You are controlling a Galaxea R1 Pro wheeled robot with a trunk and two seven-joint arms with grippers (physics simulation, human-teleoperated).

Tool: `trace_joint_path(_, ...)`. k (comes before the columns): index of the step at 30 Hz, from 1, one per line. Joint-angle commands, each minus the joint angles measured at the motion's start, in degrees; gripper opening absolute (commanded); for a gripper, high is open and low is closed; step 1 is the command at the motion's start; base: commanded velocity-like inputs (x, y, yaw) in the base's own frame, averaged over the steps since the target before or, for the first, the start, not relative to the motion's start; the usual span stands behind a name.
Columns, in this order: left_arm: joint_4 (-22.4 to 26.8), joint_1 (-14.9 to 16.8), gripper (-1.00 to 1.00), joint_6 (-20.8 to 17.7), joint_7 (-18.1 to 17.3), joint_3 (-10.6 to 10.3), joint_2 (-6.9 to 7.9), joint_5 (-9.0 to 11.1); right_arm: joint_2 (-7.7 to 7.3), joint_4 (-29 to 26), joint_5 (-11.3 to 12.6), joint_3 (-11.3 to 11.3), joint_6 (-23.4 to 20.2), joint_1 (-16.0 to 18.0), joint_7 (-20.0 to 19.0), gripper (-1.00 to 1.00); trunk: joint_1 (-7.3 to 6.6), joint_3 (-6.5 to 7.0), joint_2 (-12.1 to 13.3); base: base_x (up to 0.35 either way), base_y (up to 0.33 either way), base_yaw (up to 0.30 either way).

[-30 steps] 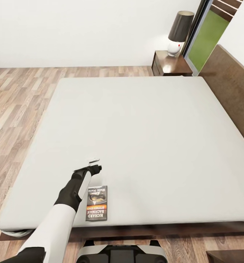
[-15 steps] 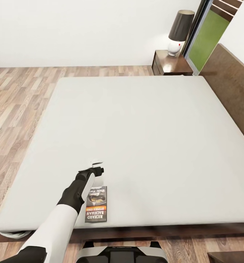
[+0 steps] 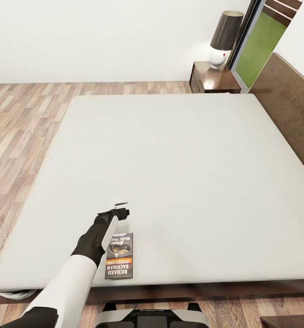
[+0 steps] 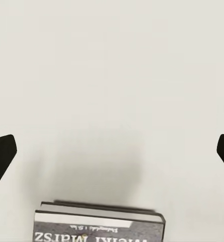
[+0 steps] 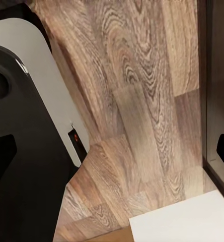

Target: In the bedroom, move the book from the bed onto either nightstand, and place the two sandals side by side next to the bed.

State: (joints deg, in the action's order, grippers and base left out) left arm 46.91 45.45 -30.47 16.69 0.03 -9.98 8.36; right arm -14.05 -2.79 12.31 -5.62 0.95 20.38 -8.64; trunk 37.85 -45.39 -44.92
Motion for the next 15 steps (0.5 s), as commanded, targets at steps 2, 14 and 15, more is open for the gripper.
trace_joint_path(2, 0.1, 0.0, 1.00, -0.1, 0.4, 0.0, -0.02, 0.6, -0.01, 0.1, 0.2, -0.4, 0.1, 0.0, -0.3, 1.00, 0.45, -0.40, -0.9, 0.000, 0.000, 0.000)
trace_joint_path(14, 0.1, 0.0, 1.00, -0.1, 0.4, 0.0, -0.02, 0.6, -0.01, 0.1, 0.2, -0.4, 0.1, 0.0, -0.3, 1.00, 3.09, -2.56, -5.7, 0.000, 0.000, 0.000)
trace_joint_path(15, 0.1, 0.0, 1.00, -0.1, 0.4, 0.0, -0.02, 0.6, -0.01, 0.1, 0.2, -0.4, 0.1, 0.0, -0.3, 1.00, 3.31, -2.74, -6.1, 0.000, 0.000, 0.000)
